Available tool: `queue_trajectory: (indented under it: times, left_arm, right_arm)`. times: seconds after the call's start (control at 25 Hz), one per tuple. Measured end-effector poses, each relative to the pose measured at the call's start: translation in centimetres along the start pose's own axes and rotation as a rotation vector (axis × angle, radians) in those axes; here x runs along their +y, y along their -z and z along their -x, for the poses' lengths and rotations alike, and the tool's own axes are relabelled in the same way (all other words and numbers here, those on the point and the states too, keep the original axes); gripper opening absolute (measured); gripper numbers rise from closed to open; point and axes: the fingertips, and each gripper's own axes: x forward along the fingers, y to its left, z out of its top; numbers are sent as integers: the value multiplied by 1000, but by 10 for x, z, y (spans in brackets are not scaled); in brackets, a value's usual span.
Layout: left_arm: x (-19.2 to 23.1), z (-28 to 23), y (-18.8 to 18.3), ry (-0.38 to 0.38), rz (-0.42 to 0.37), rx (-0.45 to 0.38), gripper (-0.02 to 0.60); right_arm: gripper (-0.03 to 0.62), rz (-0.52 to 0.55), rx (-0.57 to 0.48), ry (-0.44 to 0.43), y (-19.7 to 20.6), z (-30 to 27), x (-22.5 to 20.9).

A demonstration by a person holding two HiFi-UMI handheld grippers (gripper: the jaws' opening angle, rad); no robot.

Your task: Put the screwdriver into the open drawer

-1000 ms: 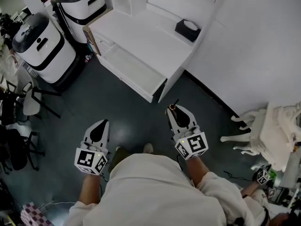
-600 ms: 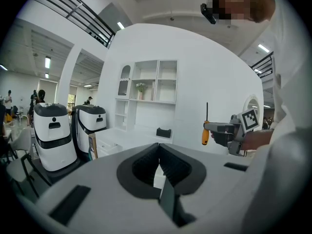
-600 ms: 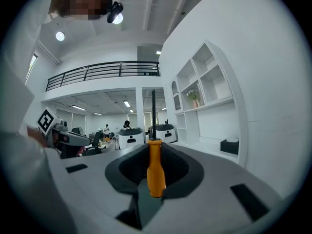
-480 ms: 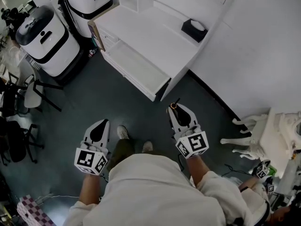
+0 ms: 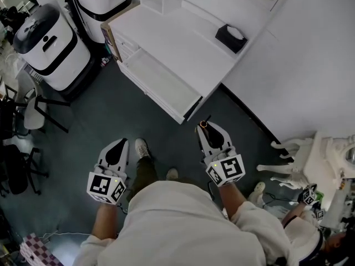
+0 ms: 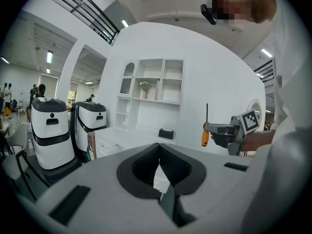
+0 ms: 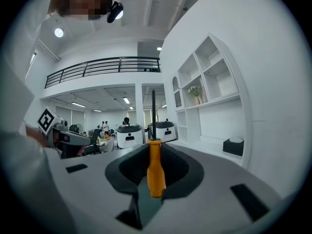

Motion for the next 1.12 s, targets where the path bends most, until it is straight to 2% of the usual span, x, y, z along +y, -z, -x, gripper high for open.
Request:
queue_trajectory:
  times: [0.68,1.12]
  left_arm:
    - [122,-104,-44,95,-2,0,5]
    - [203,-147,-83,171,-31,8,5]
  right_arm:
    - [74,29,26,98,-21,-142,-32]
    - [74,42,55,179,-36,-226,-36]
